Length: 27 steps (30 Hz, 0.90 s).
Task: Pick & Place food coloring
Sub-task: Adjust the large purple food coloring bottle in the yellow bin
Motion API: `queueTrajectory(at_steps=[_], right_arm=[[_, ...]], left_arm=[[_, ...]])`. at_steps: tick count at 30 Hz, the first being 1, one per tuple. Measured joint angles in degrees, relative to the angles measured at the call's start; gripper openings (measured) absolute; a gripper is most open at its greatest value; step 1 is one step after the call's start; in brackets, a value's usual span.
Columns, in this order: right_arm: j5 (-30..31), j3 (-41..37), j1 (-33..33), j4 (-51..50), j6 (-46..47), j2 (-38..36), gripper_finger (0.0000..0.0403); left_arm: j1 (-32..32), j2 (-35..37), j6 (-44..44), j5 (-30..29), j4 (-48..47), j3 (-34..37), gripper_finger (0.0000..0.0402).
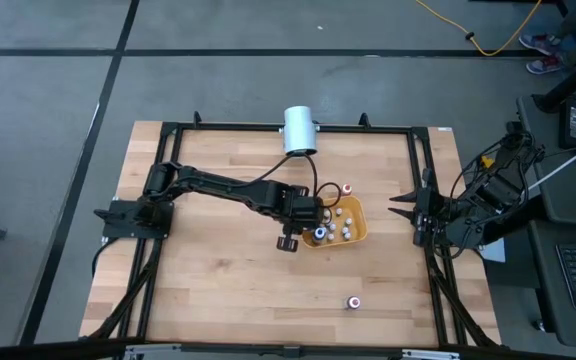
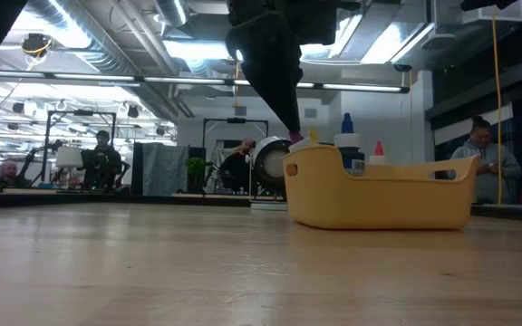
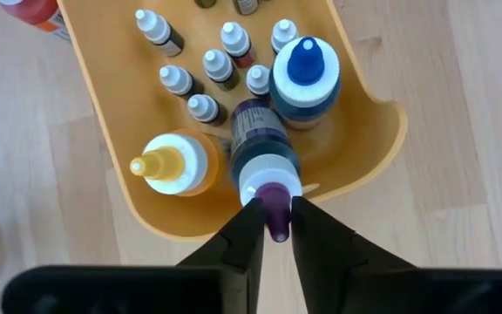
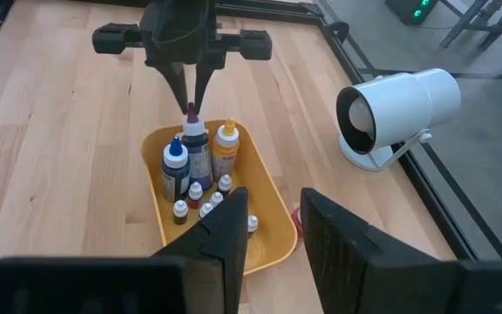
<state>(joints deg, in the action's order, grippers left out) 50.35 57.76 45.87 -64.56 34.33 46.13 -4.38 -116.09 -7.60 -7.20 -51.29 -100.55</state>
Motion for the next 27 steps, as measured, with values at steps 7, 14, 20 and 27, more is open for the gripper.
queueTrajectory(at_steps=[7,14,20,27], right_arm=[[0.00,0.00,0.00,-0.02,-0.02,0.00,0.0110],[0.00,0.00,0.00,-0.02,0.00,0.00,0.0110],[0.00,0.00,0.00,0.00,0.04,0.00,0.0110],[0.02,0.00,0.00,0.00,0.00,0.00,0.0110]], left_arm=[[0.02,0.02,-0.02,-0.34,0.00,0.00,0.0031],[0.00,0.04,-0.09,-0.31,-0.02,0.00,0.0022],[0.00,0.30,-0.09,-0.48,-1.43,0.00,0.0021],[-0.02,2.44,-0.20,-2.09,-3.33,-0.02,0.0020]])
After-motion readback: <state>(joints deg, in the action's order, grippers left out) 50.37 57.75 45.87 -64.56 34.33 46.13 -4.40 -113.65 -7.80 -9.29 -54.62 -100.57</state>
